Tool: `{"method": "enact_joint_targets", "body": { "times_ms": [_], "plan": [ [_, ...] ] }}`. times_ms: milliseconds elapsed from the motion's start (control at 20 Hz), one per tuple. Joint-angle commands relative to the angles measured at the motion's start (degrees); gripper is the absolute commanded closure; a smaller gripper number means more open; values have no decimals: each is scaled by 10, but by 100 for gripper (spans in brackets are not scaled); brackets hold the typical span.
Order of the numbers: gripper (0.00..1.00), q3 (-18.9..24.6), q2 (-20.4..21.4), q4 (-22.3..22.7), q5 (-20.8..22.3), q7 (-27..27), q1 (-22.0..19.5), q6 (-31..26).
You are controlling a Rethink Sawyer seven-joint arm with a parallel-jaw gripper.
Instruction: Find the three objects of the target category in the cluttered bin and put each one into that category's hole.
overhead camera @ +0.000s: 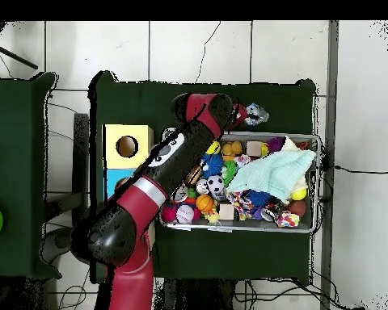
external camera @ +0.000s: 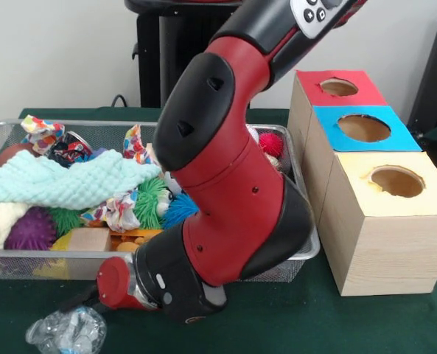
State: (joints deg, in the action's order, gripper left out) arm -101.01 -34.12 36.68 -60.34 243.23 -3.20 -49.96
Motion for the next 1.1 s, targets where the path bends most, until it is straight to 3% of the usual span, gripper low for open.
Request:
{"method": "enact_joint_targets", "body": {
  "times_ms": [50,300,650,850,1100],
  "plan": [
    [0,-82,-94,-54,-18,239,-38,-99],
    [0,-127,-102,-57,-22,247,-49,-112],
    [0,-101,-104,-28,-23,212,-31,-81],
    [0,32,-90,16,-48,147,11,57],
    [0,262,-27,82,-44,-8,70,182]
  ]
}}
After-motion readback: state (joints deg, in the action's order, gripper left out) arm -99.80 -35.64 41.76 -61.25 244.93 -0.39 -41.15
